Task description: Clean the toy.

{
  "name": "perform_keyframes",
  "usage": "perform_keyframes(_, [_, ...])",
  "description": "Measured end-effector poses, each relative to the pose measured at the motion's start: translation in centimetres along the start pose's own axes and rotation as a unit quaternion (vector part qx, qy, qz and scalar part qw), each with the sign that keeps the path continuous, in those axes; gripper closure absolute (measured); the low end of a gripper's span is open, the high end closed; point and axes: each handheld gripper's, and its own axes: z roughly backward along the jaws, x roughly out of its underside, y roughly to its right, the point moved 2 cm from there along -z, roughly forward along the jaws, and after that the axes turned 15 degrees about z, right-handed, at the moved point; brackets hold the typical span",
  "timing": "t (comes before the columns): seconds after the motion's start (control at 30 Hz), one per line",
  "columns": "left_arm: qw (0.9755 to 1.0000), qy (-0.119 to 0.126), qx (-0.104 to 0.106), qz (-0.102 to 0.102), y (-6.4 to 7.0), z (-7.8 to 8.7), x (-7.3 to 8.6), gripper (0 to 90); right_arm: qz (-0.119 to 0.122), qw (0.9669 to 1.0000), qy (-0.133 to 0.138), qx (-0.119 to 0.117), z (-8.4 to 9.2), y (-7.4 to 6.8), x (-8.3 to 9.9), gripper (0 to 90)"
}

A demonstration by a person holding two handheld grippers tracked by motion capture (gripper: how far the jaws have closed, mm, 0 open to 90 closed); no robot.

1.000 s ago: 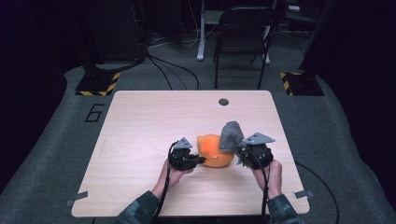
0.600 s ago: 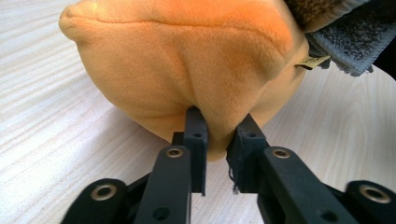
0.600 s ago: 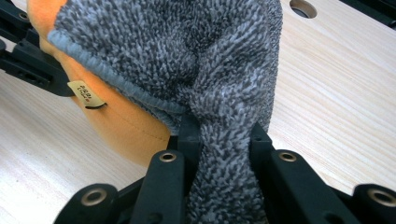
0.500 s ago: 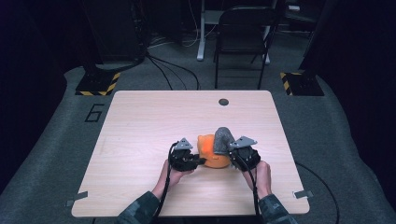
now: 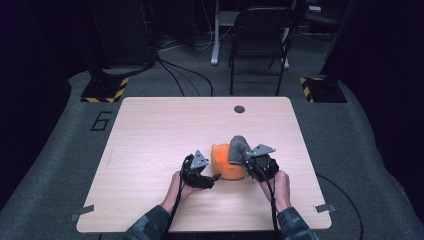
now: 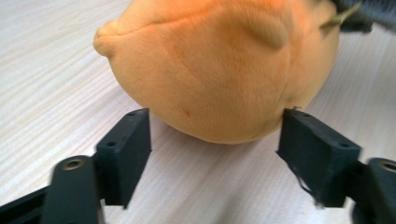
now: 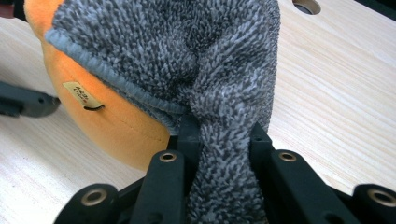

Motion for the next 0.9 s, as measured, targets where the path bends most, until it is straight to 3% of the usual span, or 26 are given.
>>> perform_keyframes(0.23, [0.998,0.019,-0.025,-0.055,0.2,-0.7,0.3,21.5,-0.003,1.0,-0.001,-0.001,0.0,0.0,0.0,74.7])
perform_keyframes(0.43, [0.9947,0.023,-0.029,-0.096,0.6,-1.3,0.3,34.9,-0.004,1.0,-0.003,-0.003,-0.2,0.0,0.1,74.7])
perform_keyframes(0.67, [0.9953,0.036,-0.023,-0.087,0.7,-1.5,0.5,65.5,-0.018,0.9997,0.015,-0.008,0.5,0.6,0.4,74.8])
perform_keyframes(0.77, [0.9955,0.034,-0.022,-0.085,0.6,-1.4,0.6,71.4,-0.039,0.9989,0.024,0.016,2.3,2.4,1.6,74.8])
perform_keyframes(0.9, [0.9958,0.037,-0.018,-0.082,0.4,-1.5,0.6,75.4,-0.095,0.9947,0.012,0.037,4.0,5.4,5.7,74.8])
